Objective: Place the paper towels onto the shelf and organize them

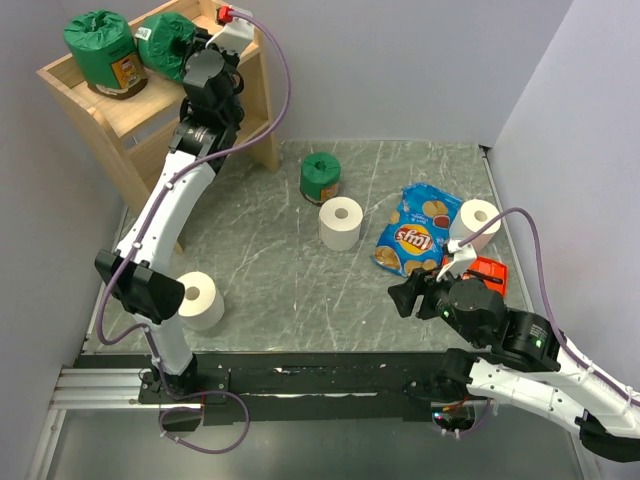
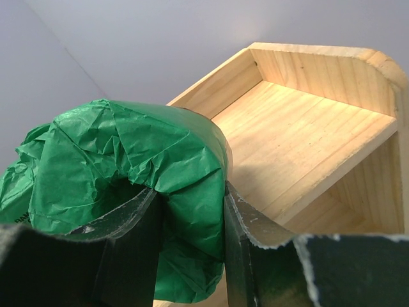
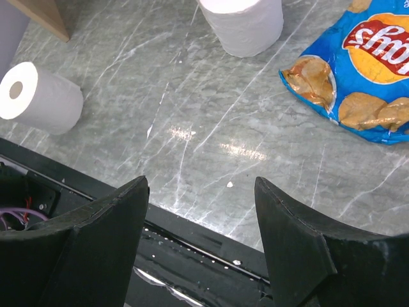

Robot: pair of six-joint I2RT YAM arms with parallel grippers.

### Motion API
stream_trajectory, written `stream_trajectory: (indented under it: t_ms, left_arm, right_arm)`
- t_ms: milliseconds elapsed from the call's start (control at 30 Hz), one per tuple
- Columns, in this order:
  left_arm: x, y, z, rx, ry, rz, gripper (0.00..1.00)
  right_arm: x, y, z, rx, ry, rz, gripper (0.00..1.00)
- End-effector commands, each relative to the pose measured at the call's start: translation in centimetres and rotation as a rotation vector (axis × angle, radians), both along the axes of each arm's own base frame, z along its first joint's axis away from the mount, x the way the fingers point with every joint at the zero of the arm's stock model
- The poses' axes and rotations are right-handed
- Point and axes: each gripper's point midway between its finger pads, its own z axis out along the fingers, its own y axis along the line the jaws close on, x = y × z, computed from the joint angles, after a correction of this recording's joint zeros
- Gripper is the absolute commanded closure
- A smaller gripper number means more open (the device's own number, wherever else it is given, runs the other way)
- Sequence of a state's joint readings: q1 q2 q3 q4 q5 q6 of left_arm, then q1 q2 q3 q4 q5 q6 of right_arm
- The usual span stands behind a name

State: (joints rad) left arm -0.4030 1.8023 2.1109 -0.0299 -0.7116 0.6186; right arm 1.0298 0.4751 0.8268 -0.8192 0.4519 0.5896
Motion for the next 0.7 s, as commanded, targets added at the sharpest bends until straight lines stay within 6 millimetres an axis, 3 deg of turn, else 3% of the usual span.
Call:
stream_trajectory:
  t_ms: [0,333,400,667]
  left_arm:
    - [-3.9,3.3,4.5,-0.041,-0.114,0.076,0.72]
    - [-4.9,4.7,4.7,-0.057,-0.108,0.114,0.73]
    - [-5.4,4.4,5.6,-0.067,-0.133,0.072,0.71]
    - [-5.3,2.4,5.1,-0.048,-0.099,-0.056,0.67]
  right_arm:
    - [0.1,-0.8,1.7,0.041,-0.037,-0.027,0.25]
    - [0.1,-1.1,1.6,0.039,-0.041,-0.035,0.25]
    - [0.1,-1.0,1.6,0.038,-0.043,-0.034,0.25]
    - [0.3,-0.6,1.7,0.029,-0.039,-0.028,0.25]
